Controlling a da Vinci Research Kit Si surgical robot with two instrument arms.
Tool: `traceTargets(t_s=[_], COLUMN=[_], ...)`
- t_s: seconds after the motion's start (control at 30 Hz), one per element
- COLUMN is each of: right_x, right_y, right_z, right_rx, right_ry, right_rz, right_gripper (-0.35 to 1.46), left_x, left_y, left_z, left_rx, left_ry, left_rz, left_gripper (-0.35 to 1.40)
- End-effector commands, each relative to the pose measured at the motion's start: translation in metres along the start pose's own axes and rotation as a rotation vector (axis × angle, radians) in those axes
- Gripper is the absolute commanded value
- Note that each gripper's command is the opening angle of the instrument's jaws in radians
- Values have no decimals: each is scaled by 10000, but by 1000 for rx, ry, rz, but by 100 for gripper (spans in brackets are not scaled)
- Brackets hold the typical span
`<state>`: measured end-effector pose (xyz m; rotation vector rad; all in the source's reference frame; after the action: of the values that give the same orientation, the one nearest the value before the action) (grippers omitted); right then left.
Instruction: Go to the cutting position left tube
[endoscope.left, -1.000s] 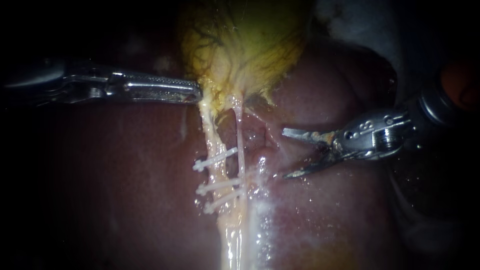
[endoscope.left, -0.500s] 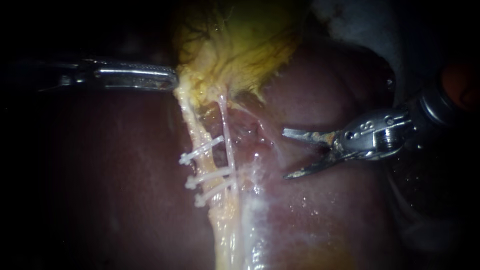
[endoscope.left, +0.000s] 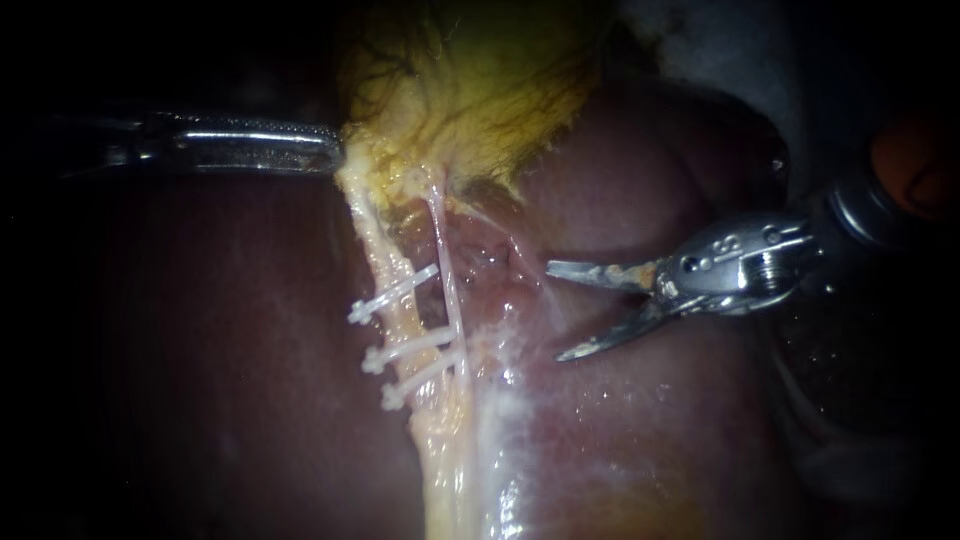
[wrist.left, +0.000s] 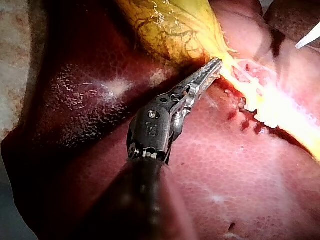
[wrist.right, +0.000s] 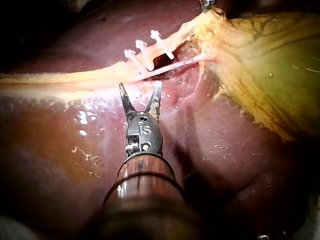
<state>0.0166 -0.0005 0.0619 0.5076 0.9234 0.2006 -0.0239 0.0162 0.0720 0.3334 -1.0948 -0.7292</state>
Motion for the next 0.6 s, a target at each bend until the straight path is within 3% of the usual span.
traceTargets(t_s=[0.03, 0.33, 0.6], right_x=[0, -13, -23], right_y=[2, 20, 26], right_z=[3, 39, 74], right_rx=[7, 102, 204], right_ry=[11, 68, 91], right_rz=[15, 94, 128], right_gripper=[126, 126, 126], left_x=[0, 2, 2], left_y=[0, -1, -1], left_z=[0, 1, 1], left_rx=[0, -2, -2], left_ry=[0, 0, 0], left_rz=[0, 1, 1], left_gripper=[-35, -35, -35])
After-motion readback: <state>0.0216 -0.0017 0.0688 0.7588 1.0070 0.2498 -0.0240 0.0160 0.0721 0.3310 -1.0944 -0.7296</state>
